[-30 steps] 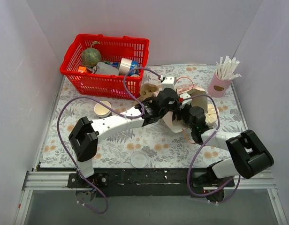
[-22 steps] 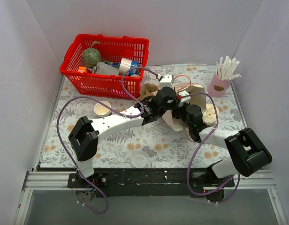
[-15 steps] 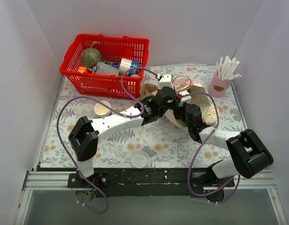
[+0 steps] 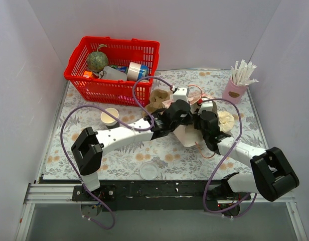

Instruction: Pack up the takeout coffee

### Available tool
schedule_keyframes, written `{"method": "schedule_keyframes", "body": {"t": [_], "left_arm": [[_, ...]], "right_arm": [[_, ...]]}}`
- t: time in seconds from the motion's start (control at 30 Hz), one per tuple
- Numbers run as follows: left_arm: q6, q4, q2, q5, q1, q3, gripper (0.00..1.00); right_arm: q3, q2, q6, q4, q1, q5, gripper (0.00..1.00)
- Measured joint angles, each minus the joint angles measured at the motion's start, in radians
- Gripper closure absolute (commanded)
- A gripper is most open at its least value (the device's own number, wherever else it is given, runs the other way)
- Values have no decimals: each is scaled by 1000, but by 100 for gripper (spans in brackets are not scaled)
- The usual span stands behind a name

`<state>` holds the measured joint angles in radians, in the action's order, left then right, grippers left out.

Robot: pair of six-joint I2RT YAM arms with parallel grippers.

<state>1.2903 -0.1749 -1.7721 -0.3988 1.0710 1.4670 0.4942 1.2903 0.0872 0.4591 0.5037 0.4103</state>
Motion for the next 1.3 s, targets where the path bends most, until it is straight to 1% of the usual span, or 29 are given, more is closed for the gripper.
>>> {"method": "schedule_keyframes", "body": {"t": [0.07, 0.1, 0.13, 0.17, 0.2, 0.33, 0.43, 0.5, 0.6, 0.7, 0.73, 0.87, 0.93, 1.07, 1.3], "left_arm": [[0, -3, 3, 3, 2, -7, 100], [0, -2, 3, 4, 3, -9, 100], [0, -2, 4, 5, 4, -12, 100], [0, -3, 4, 6, 5, -14, 100], [0, -5, 4, 6, 6, -15, 100], [2, -13, 7, 0, 3, -16, 100], [17, -42, 17, 1, -1, -18, 100], [35, -63, 20, 3, -6, -19, 100], [62, -87, 24, 2, -12, -19, 100], [92, -100, 27, -2, -24, -17, 100], [102, -114, 29, -1, -27, -17, 100], [142, -153, 31, -4, -29, -16, 100], [171, -171, 31, -8, -30, -14, 100], [224, -207, 31, -18, -31, -2, 100], [259, -230, 25, -50, -22, 73, 100]], "right_arm": [[0, -16, 12, 0, -2, -6, 99], [0, -26, 13, 4, -5, -18, 95], [0, -35, 11, 8, -7, -28, 83], [-1, -44, 6, 16, -10, -58, 75], [-2, -55, -5, 26, -12, -93, 64], [-38, -99, -44, 80, -19, -250, 57], [-58, -100, -55, 103, -25, -330, 53], [-66, -97, -60, 119, -26, -360, 50], [-70, -92, -83, 133, -25, -393, 40], [-85, -92, -95, 154, -8, -420, 34], [-87, -92, -96, 157, -3, -414, 30], [-93, -91, -105, 174, 23, -352, 28], [-98, -91, -96, 179, 43, -304, 25], [-108, -102, -74, 187, 68, -236, 25], [-109, -268, -29, 82, 100, -128, 25]]}}
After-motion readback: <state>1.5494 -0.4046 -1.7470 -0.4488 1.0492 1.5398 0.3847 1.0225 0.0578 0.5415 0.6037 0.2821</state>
